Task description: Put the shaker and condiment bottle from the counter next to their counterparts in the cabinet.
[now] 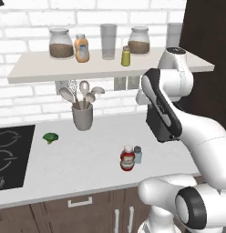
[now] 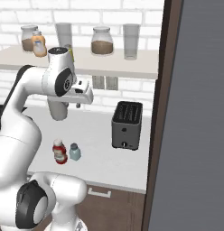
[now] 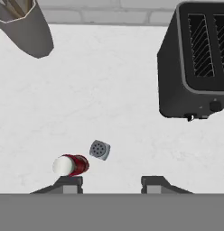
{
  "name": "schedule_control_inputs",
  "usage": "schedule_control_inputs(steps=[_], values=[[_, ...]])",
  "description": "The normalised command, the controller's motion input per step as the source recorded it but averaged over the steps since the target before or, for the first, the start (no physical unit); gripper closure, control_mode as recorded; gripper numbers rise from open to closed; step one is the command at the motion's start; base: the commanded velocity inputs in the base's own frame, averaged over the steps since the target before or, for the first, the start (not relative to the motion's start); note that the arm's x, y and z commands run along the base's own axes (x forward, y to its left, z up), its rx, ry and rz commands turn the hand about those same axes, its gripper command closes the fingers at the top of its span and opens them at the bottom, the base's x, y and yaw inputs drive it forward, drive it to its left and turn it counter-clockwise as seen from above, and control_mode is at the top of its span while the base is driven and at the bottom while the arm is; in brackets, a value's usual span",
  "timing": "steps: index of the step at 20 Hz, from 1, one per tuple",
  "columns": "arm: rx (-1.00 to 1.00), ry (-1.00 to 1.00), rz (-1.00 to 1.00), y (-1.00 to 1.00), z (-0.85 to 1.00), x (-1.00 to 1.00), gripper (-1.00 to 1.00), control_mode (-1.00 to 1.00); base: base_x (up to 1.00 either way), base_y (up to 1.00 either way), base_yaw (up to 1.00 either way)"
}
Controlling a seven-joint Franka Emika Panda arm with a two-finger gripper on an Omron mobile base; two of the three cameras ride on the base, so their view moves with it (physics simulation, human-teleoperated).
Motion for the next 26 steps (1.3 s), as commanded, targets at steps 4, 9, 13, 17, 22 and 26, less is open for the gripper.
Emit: schedule_control_inputs(steps=[4,9,13,17,22,26], values=[[-0.02,0.00,-0.01,0.03,-0.10,-0.03,-1.00,-1.00,0.00,0.00,0.00],[-0.13,-0.05,-0.06,0.18,-0.06,-0.05,-1.00,-1.00,0.00,0.00,0.00],[-0.13,-0.14,-0.15,0.29,0.00,-0.13,-1.00,-1.00,0.00,0.00,0.00],[-0.12,-0.14,-0.38,0.32,-0.09,-0.01,-1.00,-1.00,0.00,0.00,0.00],[-0.14,-0.15,-0.59,0.47,-0.21,0.28,-1.00,-1.00,0.00,0.00,0.00],[-0.10,-0.17,-0.63,0.46,-0.30,0.36,-1.00,-1.00,0.00,0.00,0.00]])
